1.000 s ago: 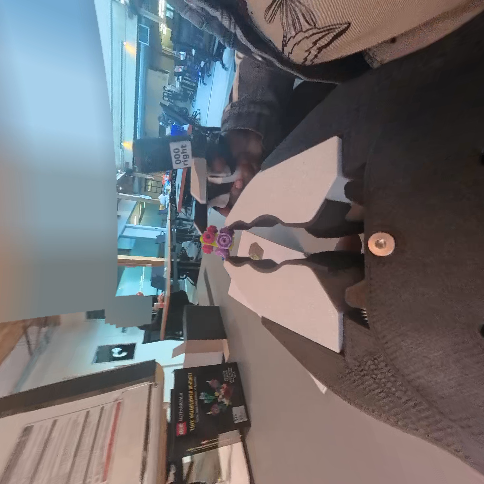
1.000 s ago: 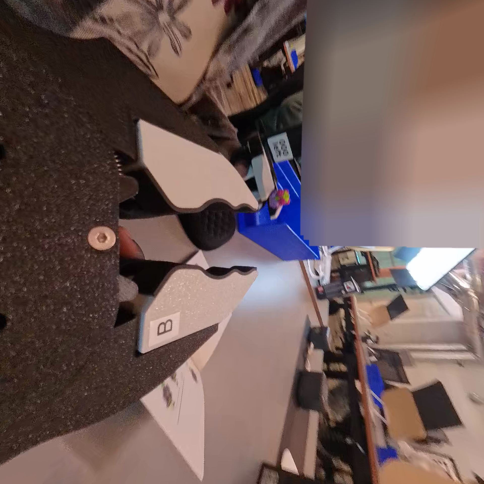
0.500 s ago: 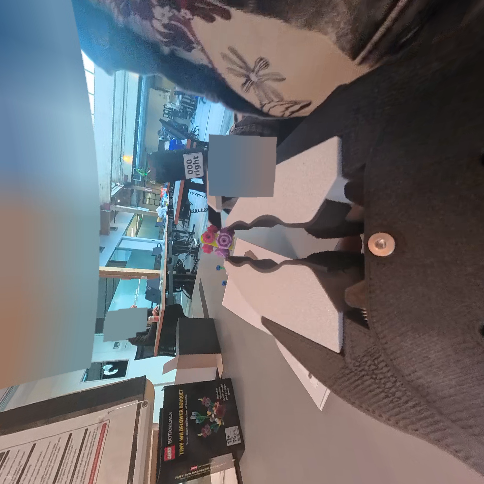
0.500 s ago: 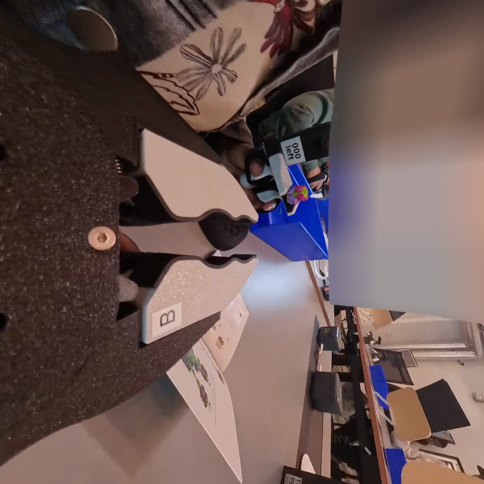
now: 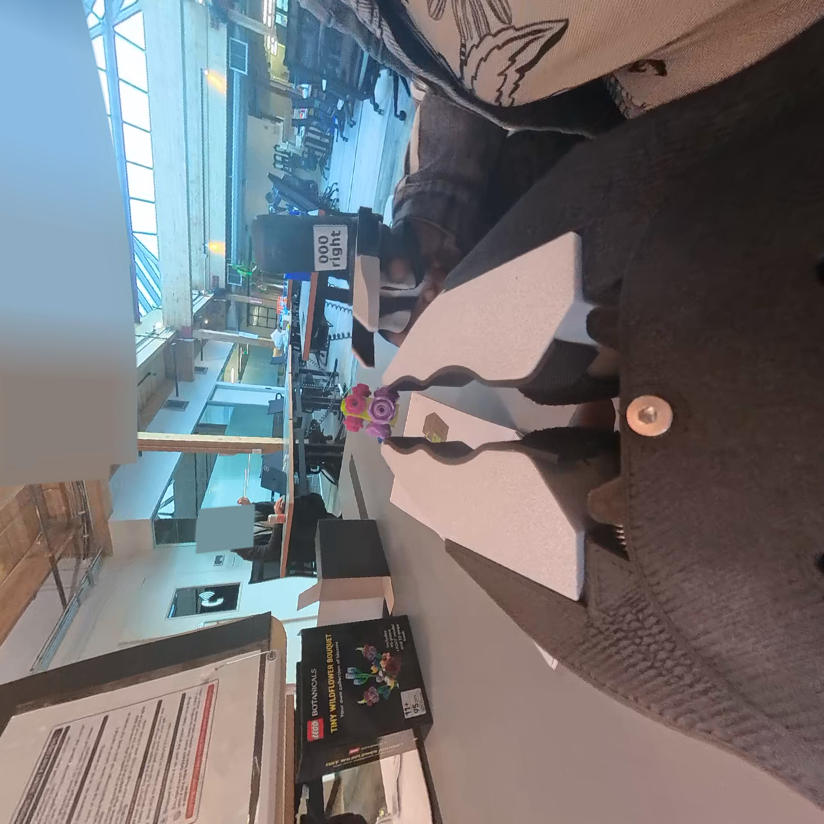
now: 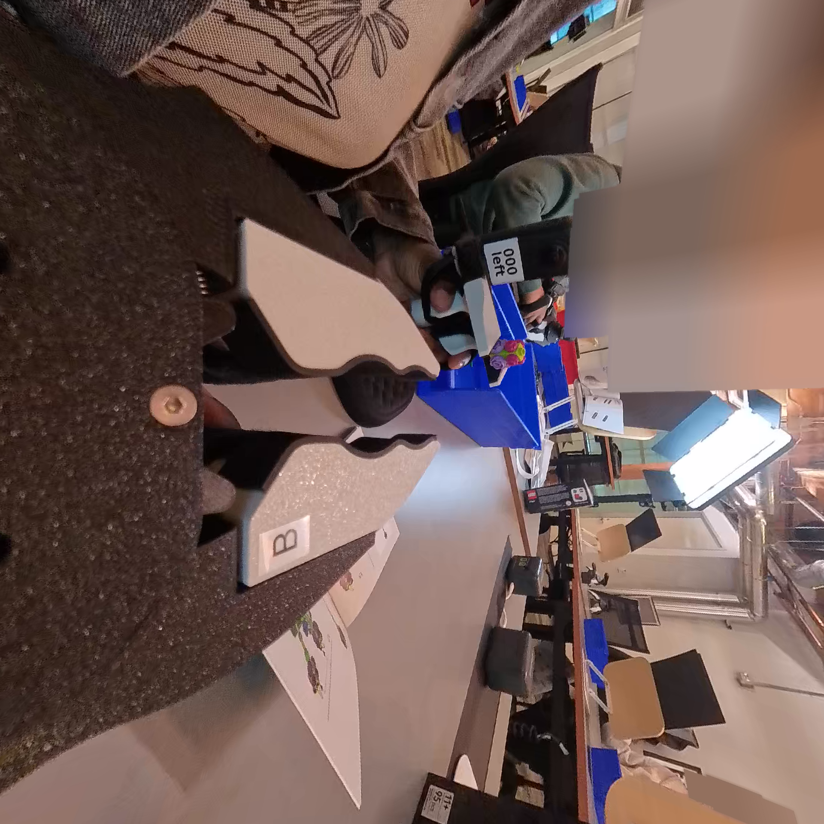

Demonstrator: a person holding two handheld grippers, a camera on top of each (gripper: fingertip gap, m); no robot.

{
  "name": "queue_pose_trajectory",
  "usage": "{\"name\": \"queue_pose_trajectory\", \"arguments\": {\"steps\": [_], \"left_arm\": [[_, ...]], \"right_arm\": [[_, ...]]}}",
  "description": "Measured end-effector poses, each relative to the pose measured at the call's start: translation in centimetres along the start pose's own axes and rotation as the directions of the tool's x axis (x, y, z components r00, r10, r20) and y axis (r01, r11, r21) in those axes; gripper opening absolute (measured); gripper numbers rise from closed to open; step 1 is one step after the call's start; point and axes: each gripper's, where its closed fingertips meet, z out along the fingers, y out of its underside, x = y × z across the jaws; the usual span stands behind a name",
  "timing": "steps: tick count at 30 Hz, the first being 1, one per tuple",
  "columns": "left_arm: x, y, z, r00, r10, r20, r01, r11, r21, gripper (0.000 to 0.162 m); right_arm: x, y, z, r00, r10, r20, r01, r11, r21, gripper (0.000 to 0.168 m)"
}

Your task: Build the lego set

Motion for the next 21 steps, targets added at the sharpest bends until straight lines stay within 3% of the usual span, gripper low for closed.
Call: {"name": "queue_pose_trajectory", "arguments": {"steps": [3,6,10,14,21], "left_arm": [[0.1,0.2,0.2,1.0,0.007,-0.001,-0.007,1.0,-0.018,0.019],[-0.5,-0.1,0.4,0.999,0.027,0.047,-0.026,1.0,-0.011,0.019],[-2.8,-2.8,-0.7,0.907,0.247,0.343,-0.256,0.967,-0.018,0.018],[-1.4,-3.8,0.5,0.906,0.254,0.339,-0.276,0.961,0.017,0.019],[-0.9,-2.6,1.4,0.896,0.306,0.321,-0.317,0.948,-0.018,0.018]], "right_arm": [[-0.9,0.2,1.2,1.0,-0.012,0.022,0.013,0.998,-0.063,0.025],[-2.6,0.1,3.8,0.994,0.084,0.073,-0.076,0.991,-0.111,0.036],[-3.3,-1.1,6.6,0.942,0.322,0.089,-0.319,0.946,-0.047,0.046],[-2.9,-2.7,8.0,0.913,0.397,0.095,-0.405,0.911,0.082,0.042],[-3.1,-2.2,8.3,0.925,0.372,0.077,-0.377,0.925,0.055,0.034]]}}
